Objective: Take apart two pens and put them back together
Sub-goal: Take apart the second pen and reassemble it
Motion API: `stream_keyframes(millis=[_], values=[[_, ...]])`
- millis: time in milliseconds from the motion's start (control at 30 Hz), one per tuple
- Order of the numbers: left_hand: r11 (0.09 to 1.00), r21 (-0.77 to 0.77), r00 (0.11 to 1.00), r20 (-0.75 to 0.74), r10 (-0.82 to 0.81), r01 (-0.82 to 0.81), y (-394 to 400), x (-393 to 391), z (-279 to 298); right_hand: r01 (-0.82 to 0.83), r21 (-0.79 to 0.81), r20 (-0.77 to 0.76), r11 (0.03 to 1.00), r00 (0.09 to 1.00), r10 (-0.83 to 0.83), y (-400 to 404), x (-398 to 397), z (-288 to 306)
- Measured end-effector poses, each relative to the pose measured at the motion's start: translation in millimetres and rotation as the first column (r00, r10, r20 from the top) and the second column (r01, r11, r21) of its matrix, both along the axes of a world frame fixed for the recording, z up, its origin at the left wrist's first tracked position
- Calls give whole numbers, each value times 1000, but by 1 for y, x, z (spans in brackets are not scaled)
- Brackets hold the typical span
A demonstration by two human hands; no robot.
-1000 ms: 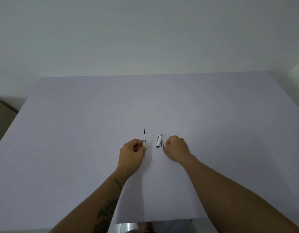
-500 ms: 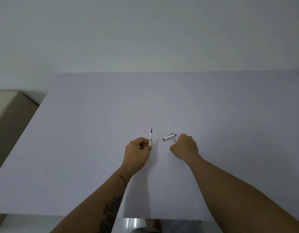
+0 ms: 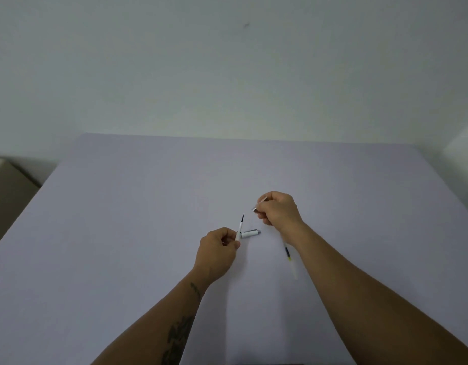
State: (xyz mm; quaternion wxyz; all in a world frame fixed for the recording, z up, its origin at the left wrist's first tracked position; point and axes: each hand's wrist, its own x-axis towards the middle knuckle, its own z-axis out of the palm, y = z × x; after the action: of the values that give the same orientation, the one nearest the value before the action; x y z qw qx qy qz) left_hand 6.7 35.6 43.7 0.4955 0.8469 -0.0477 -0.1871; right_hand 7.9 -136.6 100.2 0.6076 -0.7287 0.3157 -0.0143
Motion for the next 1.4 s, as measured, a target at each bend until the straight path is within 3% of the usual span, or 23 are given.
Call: stream_keyframes(millis=[333, 667, 900, 1133, 1400], values=[[999, -2, 995, 87, -53, 54, -10, 8, 25, -35, -167, 76, 985, 996, 48, 2, -6, 23], [997, 5, 991, 112, -74, 74, -10, 9, 33, -142, -339, -40, 930, 990, 137, 7, -5, 34], [995, -39, 986, 148, -81, 88, -11, 9, 38, -298, -318, -143, 900, 954, 265, 8, -10, 36], [994, -60, 983, 164, -86, 97, -13, 8, 40, -303, -284, -118, 910, 953, 280, 4, -16, 38], [990, -92, 985, 145, -92, 106, -15, 3, 37, -386, -296, -223, 873, 917, 330, -3, -18, 37]])
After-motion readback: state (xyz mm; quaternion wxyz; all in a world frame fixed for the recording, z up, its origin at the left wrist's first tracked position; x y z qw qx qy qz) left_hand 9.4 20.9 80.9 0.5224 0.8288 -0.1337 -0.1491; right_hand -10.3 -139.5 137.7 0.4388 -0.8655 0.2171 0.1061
